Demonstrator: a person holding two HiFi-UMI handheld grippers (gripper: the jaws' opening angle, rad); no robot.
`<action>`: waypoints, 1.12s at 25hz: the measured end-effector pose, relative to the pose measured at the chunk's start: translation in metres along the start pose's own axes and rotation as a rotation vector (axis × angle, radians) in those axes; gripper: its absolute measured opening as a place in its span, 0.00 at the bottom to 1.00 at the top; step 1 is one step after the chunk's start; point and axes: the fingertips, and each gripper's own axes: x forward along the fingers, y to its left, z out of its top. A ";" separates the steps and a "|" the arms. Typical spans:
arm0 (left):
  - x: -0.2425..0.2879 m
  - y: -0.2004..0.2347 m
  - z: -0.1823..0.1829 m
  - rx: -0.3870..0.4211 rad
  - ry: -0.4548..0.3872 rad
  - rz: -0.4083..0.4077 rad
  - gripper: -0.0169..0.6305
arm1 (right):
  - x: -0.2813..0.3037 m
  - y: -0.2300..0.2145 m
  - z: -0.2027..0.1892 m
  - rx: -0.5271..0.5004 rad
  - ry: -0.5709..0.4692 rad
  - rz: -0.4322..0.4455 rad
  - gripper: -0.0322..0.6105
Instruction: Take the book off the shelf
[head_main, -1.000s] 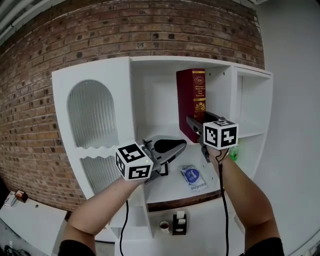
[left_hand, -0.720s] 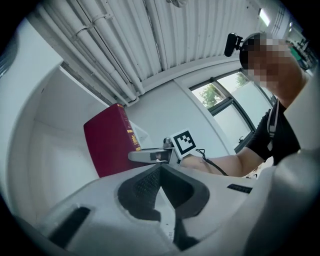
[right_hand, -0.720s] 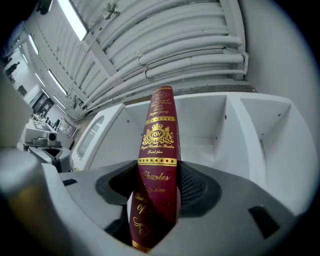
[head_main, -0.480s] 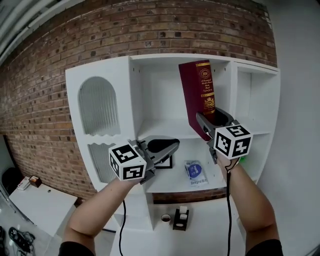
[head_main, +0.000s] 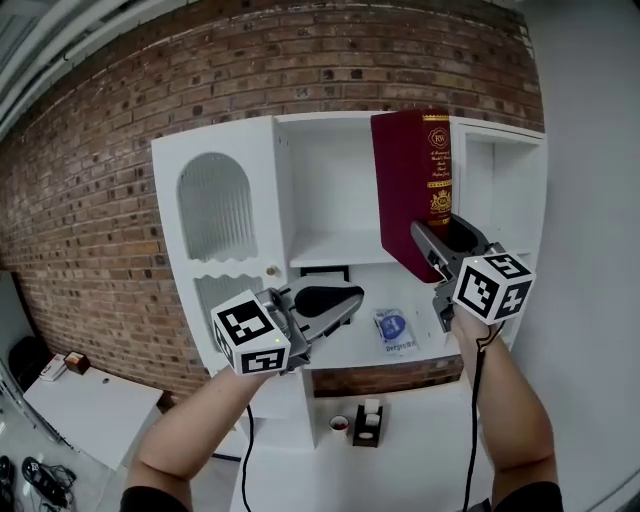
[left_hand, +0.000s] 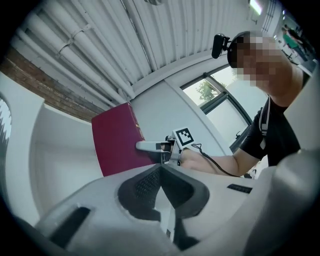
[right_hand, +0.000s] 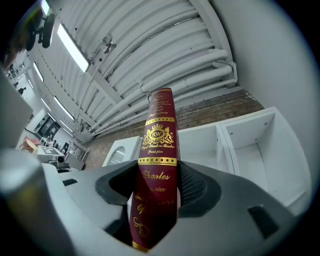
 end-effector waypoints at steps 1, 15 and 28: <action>-0.007 -0.007 0.003 -0.004 -0.001 -0.009 0.04 | -0.006 0.006 0.001 0.008 0.004 -0.011 0.41; -0.116 -0.082 0.018 -0.127 0.003 -0.097 0.04 | -0.101 0.138 -0.008 0.062 0.020 -0.076 0.41; -0.133 -0.172 0.005 -0.223 0.002 -0.090 0.04 | -0.204 0.179 -0.034 0.118 0.115 -0.039 0.41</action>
